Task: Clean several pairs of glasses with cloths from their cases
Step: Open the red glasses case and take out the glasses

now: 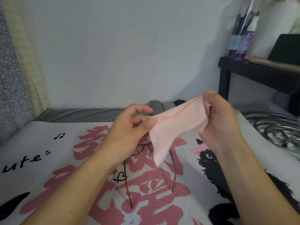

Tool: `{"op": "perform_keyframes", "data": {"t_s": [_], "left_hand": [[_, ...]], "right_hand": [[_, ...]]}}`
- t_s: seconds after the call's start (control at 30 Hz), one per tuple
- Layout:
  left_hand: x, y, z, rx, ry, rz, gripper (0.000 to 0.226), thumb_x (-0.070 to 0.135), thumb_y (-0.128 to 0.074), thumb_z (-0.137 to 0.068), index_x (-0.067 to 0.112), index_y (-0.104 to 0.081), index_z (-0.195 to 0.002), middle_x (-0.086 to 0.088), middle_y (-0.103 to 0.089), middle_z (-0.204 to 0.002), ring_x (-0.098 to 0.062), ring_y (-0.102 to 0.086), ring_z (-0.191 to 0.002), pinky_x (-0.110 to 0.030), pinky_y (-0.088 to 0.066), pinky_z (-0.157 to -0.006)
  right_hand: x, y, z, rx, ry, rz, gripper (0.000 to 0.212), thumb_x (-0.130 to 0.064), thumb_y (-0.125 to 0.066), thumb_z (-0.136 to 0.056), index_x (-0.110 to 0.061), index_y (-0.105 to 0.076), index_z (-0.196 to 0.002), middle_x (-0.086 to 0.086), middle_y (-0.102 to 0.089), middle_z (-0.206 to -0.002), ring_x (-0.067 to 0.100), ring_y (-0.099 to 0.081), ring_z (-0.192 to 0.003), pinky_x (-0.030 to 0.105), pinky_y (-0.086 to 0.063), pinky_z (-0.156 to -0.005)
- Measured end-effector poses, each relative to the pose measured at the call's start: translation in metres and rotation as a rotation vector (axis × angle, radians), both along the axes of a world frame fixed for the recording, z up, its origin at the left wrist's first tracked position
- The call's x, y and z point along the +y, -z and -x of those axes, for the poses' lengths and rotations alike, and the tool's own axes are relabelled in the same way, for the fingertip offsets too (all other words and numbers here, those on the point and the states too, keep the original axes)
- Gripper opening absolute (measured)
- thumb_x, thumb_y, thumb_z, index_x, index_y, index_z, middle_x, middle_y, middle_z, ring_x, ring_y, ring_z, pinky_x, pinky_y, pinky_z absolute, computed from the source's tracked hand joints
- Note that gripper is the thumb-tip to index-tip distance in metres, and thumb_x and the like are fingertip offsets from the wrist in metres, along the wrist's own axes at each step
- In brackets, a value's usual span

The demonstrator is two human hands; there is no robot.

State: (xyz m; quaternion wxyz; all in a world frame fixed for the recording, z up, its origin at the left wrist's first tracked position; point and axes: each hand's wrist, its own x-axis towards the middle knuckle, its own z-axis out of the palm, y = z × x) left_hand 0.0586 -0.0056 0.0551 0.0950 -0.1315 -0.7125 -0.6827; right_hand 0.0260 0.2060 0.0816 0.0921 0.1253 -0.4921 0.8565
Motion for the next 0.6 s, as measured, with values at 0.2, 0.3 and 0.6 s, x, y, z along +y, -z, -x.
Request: {"op": "perform_keyframes", "data": {"t_s": [0.2, 0.3, 0.6], "left_hand": [[-0.012, 0.014, 0.012, 0.045, -0.202, 0.077, 0.026, 0.009, -0.059, -0.099, 0.032, -0.07, -0.103, 0.003, -0.069, -0.077, -0.013, -0.062, -0.069, -0.036, -0.055, -0.079], [-0.015, 0.016, 0.014, 0.109, -0.347, 0.086, 0.025, 0.008, -0.058, -0.099, 0.029, -0.071, -0.095, 0.008, -0.067, -0.078, -0.007, -0.061, -0.07, -0.024, -0.056, -0.069], [-0.038, 0.05, 0.037, 0.005, -0.476, 0.118, 0.026, 0.009, -0.061, -0.098, 0.032, -0.07, -0.089, -0.002, -0.07, -0.09, -0.019, -0.062, -0.075, -0.031, -0.052, -0.064]], "right_hand": [[0.036, 0.004, 0.007, -0.136, 0.052, -0.464, 0.015, -0.019, -0.066, -0.096, -0.022, -0.066, -0.082, -0.006, -0.061, -0.071, 0.012, -0.055, -0.069, 0.028, -0.047, -0.068], [0.046, 0.031, 0.028, -0.227, 0.088, -1.012, 0.01, -0.021, -0.063, -0.099, -0.02, -0.072, -0.095, -0.008, -0.068, -0.077, 0.01, -0.06, -0.073, 0.021, -0.045, -0.065], [0.046, 0.061, 0.053, -0.178, 0.553, -1.214, 0.023, -0.012, -0.053, -0.1, -0.014, -0.072, -0.113, 0.001, -0.069, -0.109, 0.018, -0.06, -0.098, 0.025, -0.043, -0.081]]}}
